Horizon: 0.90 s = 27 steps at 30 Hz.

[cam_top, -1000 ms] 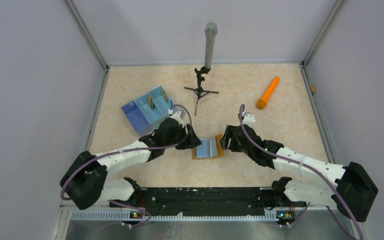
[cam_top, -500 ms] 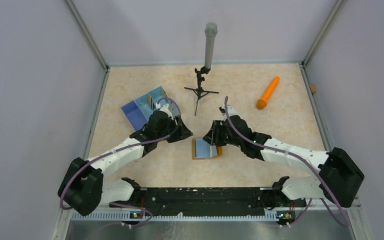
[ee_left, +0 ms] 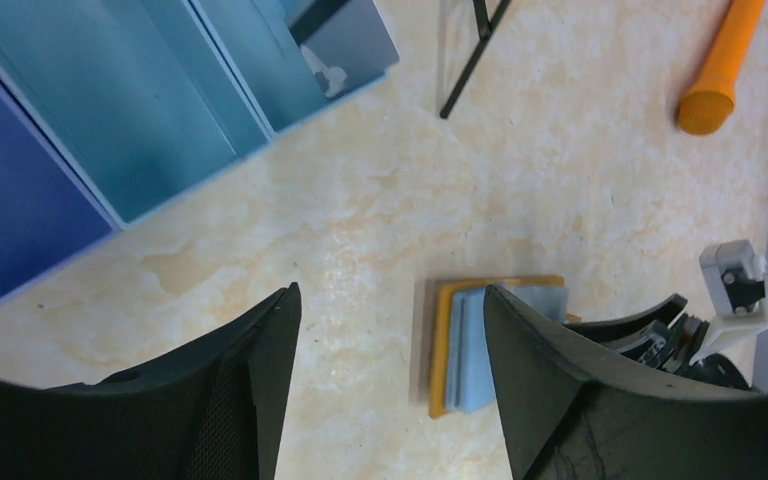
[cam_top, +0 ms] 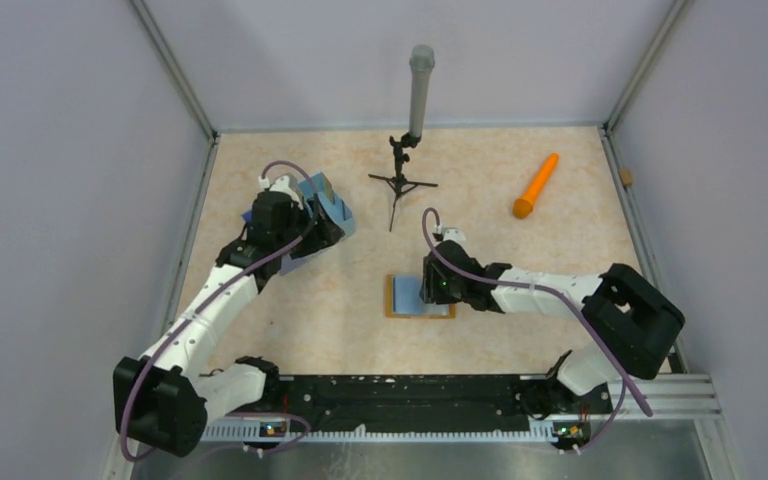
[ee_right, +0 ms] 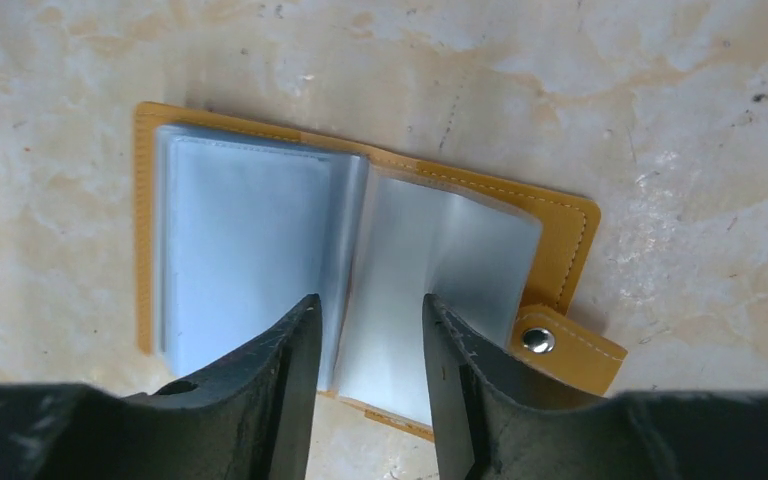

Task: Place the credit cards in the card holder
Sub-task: Pick up the credit card from the storage box.

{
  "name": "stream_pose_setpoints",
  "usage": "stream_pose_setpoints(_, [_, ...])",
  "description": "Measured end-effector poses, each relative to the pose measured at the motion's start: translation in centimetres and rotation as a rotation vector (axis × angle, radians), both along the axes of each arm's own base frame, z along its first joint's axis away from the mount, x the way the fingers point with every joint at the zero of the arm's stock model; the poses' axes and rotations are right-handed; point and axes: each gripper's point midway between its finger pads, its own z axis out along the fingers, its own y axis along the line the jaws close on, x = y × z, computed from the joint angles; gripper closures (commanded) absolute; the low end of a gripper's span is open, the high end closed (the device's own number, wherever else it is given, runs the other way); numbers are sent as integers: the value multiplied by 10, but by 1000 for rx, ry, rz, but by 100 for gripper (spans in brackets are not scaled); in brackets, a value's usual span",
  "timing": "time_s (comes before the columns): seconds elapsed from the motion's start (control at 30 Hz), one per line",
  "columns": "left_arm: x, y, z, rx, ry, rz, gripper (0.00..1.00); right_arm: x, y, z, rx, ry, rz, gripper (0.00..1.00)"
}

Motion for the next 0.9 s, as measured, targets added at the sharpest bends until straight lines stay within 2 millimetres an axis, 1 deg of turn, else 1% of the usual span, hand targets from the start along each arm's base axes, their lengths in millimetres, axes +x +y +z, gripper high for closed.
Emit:
stream_pose_setpoints(0.1, [12, 15, 9, 20, -12, 37, 28, 0, -1, -7, -18, 9, 2, 52])
stream_pose_setpoints(0.2, [19, 29, 13, 37, -12, 66, 28, 2, 0, -6, -15, 0, 2, 52])
stream_pose_setpoints(0.27, [25, 36, 13, 47, -3, 84, 28, 2, 0, -6, -16, -3, 0, 49])
stream_pose_setpoints(0.47, [59, 63, 10, 94, 26, 169, 37, 3, -3, -3, -26, -19, 6, 43])
stream_pose_setpoints(0.53, [70, 70, 8, 125, 31, 196, 37, 3, -4, 2, -25, -31, 12, 41])
stream_pose_setpoints(0.73, [107, 87, 5, 216, 33, 269, 39, 4, 1, 27, 24, -80, 44, 39])
stream_pose_setpoints(0.9, [127, 97, -10, 271, 65, 297, 41, 3, 6, 36, 52, -93, 71, 40])
